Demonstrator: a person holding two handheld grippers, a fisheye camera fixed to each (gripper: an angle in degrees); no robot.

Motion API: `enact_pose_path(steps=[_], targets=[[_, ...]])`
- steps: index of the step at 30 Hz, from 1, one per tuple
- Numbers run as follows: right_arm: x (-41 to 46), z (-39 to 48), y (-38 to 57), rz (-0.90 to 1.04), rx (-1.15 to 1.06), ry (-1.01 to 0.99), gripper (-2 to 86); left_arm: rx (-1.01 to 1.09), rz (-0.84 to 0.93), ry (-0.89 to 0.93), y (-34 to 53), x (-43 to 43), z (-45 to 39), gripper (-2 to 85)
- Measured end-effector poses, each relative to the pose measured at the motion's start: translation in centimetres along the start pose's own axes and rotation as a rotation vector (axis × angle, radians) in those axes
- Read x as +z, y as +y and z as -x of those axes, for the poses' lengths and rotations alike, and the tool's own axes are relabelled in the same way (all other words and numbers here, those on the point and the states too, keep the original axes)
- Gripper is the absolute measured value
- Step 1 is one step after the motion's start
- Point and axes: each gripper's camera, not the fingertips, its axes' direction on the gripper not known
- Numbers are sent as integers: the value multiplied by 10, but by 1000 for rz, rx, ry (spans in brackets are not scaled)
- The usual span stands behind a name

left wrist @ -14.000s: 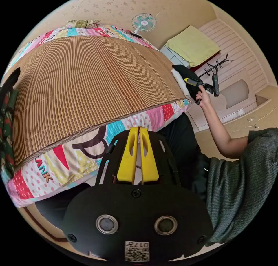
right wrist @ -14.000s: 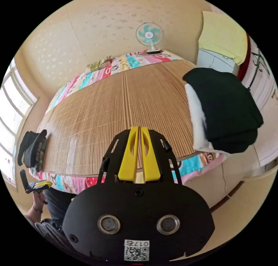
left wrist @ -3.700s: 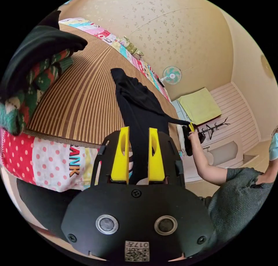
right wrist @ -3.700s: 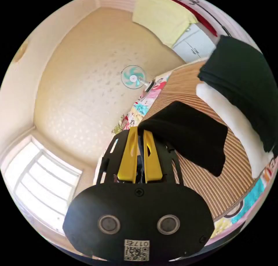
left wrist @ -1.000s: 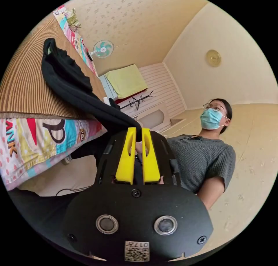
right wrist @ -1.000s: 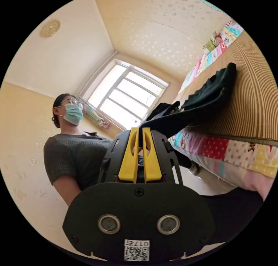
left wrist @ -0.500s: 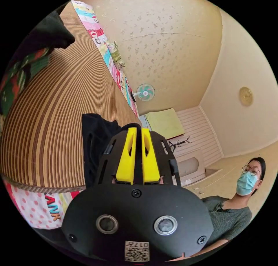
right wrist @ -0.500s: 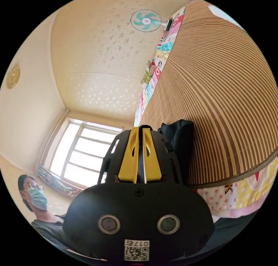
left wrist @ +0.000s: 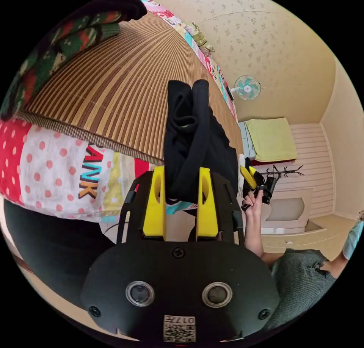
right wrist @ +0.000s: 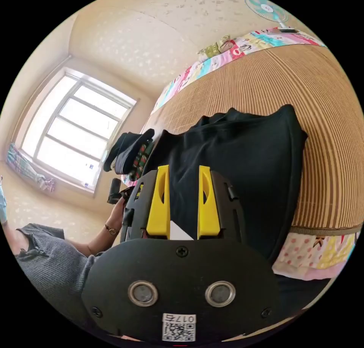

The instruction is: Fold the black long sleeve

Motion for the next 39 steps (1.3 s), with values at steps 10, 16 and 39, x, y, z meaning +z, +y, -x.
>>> enact_pose_path(steps=[10,16,39], targets=[[190,133,-141,764,-281,216,197,567,79,-250,4,87,-218,62],[99,122,-129,525,-419,285,76,769,-34,-232,42,104,-268,85],[-77,-225,47,-62,198,-264,190,276,419,129,-90,353,-216,188]])
